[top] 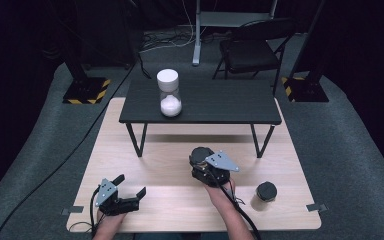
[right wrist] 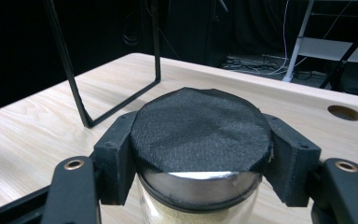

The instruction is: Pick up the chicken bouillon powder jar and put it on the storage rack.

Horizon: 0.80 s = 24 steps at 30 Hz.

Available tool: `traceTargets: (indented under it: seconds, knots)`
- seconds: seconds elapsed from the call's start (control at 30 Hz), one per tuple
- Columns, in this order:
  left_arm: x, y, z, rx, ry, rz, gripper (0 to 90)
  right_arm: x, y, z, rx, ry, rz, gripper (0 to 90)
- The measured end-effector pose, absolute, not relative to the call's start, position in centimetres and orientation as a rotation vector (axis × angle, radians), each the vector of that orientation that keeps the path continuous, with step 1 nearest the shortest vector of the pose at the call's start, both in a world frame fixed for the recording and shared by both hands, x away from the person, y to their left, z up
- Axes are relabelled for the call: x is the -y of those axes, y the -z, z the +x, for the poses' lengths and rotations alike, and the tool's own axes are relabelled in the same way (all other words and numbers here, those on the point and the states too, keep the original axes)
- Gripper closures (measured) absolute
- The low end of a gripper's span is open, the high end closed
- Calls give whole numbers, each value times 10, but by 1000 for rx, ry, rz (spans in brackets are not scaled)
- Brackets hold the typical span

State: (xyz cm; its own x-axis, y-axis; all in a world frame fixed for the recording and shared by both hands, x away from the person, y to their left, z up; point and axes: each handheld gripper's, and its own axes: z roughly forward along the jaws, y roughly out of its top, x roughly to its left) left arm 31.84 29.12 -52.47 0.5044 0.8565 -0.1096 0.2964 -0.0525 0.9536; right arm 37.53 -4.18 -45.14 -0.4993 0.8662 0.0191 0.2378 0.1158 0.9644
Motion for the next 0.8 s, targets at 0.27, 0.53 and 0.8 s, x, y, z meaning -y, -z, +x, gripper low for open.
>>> traceTargets:
  seconds: [0.27, 0.53, 0.8]
  knots:
    - [-291, 525, 318, -1010, -615, 1611, 1, 46, 422, 370, -1794, -1441, 1047, 342]
    - [-292, 525, 319, -1014, -612, 1608, 1, 47, 388, 366, -1758, -1460, 1032, 342]
    - [-292, 525, 319, -1016, -613, 1607, 1, 47, 360, 364, -1742, -1495, 1010, 342]
